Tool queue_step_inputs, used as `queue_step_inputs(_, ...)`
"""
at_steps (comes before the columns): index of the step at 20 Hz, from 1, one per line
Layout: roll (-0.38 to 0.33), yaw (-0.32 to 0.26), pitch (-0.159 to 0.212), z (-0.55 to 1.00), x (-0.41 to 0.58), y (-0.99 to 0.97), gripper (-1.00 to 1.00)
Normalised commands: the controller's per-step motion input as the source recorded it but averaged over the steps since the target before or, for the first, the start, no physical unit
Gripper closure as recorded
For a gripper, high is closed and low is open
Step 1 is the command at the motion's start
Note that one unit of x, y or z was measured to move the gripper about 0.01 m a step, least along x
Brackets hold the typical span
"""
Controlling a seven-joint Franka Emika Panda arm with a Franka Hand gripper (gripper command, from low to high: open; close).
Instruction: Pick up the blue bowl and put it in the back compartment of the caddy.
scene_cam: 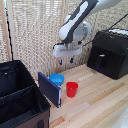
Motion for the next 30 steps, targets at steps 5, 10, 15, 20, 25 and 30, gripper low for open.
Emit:
queue_step_inputs(5, -0.015, 0.012, 0.026, -0.40, 0.343, -0.13, -1.00)
queue_step_inputs(10, -0.025, 0.021, 0.003, -0.34, 0.359, -0.05, -1.00)
queue_step_inputs(15, -0.055, 0.000, 0.043, -0.32, 0.174, 0.00, -1.00)
queue_step_inputs(20, -0.068, 0.000, 0.053, -0.28, 0.128, 0.00, 1.00)
queue_step_inputs(25, -0.046, 0.000, 0.032, -0.19, 0.093, 0.01, 1.00)
queue_step_inputs(30, -0.027, 0.000, 0.012, -0.08, 0.028, 0.01, 1.00)
